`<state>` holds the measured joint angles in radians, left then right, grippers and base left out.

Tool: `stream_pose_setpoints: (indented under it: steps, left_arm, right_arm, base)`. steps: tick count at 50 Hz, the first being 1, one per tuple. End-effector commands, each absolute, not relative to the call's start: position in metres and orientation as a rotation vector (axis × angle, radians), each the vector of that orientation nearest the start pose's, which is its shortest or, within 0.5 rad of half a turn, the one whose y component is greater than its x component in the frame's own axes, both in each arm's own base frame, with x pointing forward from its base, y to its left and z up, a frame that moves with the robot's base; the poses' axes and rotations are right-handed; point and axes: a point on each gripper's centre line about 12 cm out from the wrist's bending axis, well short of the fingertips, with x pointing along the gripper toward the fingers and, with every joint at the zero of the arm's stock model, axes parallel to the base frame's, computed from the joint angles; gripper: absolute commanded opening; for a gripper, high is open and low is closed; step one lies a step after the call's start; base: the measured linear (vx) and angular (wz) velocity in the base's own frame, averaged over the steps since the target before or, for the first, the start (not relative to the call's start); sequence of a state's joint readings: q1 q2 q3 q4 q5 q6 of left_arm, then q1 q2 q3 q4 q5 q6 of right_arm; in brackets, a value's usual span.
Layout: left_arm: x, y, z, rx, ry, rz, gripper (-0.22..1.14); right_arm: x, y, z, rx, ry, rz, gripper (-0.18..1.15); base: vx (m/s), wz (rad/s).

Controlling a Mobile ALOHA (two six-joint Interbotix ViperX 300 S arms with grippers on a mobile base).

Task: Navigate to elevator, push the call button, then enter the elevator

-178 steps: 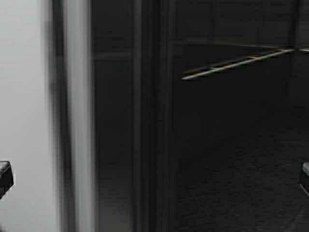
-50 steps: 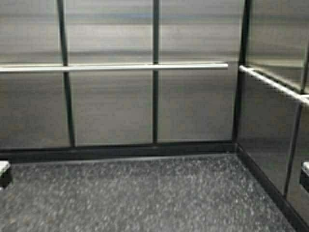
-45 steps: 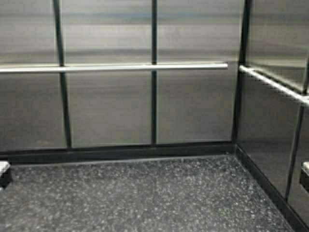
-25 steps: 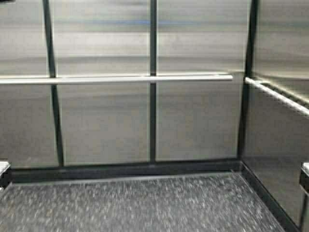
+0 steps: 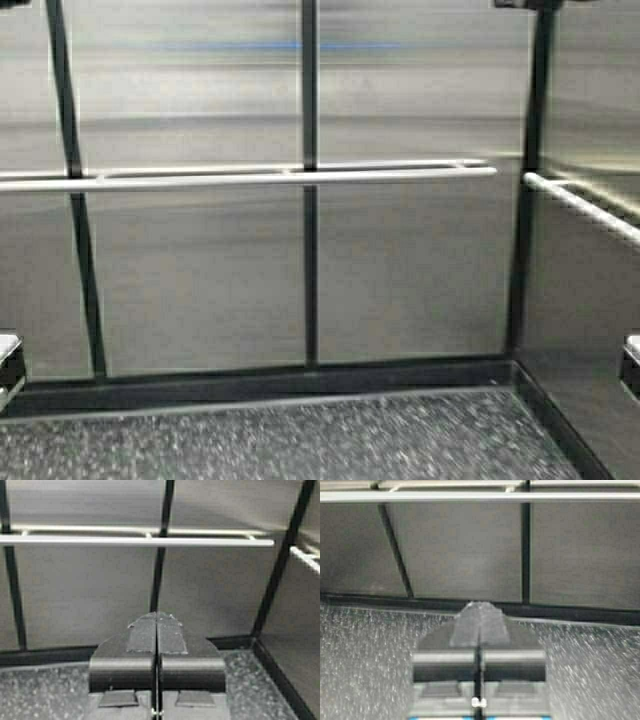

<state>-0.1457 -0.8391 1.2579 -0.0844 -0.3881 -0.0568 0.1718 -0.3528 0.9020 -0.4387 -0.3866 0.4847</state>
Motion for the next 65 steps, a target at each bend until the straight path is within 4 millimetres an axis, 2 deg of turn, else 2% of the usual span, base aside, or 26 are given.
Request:
stream_pose_setpoints:
  steps: [1, 6, 12, 21, 34, 48, 57, 65]
  left_arm:
    - [0.211, -0.027, 0.25, -0.13, 0.03, -0.109, 0.03]
    - [0.218, -0.028, 0.25, -0.124, 0.046, -0.108, 0.03]
    - [0.221, -0.028, 0.245, -0.125, 0.068, -0.107, 0.03]
    - [0.221, -0.028, 0.246, -0.122, 0.065, -0.108, 0.02]
    - [0.213, -0.027, 0.258, -0.147, 0.009, -0.11, 0.03]
    - [0.213, -0.027, 0.26, -0.141, 0.001, -0.11, 0.03]
    - [0.213, -0.026, 0.258, -0.166, 0.007, -0.107, 0.03]
    - [0.211, -0.026, 0.251, -0.187, 0.027, -0.104, 0.03]
  right_arm:
    - [0.32, 0.077, 0.264, 0.089, 0.152, 0.339, 0.06]
    - [0.324, 0.079, 0.272, 0.097, 0.113, 0.35, 0.06]
    - [0.323, 0.079, 0.27, 0.098, 0.11, 0.355, 0.06]
    - [0.319, 0.079, 0.265, 0.091, 0.119, 0.357, 0.06]
    - [0.315, 0.082, 0.279, 0.109, 0.018, 0.401, 0.06]
    - [0.309, 0.085, 0.284, 0.125, -0.06, 0.441, 0.06]
    - [0.299, 0.083, 0.27, 0.087, -0.034, 0.438, 0.06]
    - [0.298, 0.083, 0.27, 0.023, -0.049, 0.435, 0.06]
  base:
    - [0.39, 0.14]
    - [0.39, 0.21]
    - [0.37, 0.33]
    - [0.38, 0.5]
    - [0.36, 0.51]
    - [0.28, 0.38]
    - [0.29, 0.49]
    - [0.28, 0.49]
